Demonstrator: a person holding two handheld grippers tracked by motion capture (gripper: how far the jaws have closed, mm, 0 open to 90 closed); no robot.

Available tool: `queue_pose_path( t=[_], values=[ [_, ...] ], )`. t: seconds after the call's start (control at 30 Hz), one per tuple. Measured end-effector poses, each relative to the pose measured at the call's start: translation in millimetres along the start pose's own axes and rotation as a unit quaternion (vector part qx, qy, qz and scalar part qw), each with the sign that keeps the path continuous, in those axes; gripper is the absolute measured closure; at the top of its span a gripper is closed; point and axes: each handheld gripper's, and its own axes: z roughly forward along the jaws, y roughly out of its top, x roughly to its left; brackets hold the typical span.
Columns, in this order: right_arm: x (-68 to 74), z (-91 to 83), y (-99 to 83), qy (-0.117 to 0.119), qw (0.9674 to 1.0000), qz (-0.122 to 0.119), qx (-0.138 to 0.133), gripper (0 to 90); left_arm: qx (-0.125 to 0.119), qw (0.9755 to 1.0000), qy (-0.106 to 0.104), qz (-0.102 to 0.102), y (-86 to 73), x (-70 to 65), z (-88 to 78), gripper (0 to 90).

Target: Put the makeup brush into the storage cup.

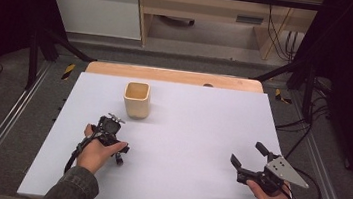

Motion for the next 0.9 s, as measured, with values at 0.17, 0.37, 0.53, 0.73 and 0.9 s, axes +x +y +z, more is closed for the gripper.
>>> queue_pose_path(
  t=[0.17,0.37,0.53,0.73,0.9],
  values=[
    [-0.1,0.1,0.0,0.001,1.0000,-0.002,0.001,5.5,0.005,0.9999,0.003,-0.010,0.5,1.0,0.9,11.8],
    [0.2,0.1,0.1,0.001,1.0000,0.002,0.002,5.6,0.007,0.9997,0.000,-0.024,1.3,0.9,2.3,16.6],
    [0.3,0.2,0.1,0.001,1.0000,0.002,0.001,5.6,0.016,0.9994,0.000,-0.031,1.7,1.0,3.4,20.7],
    [0.5,0.3,0.1,0.002,1.0000,0.002,0.001,5.7,0.030,0.9987,-0.006,-0.040,2.1,1.8,4.8,30.2],
    [0.6,0.4,0.1,0.002,1.0000,0.002,0.001,5.7,0.031,0.9986,-0.005,-0.042,2.5,1.9,4.4,30.2]
  ],
)
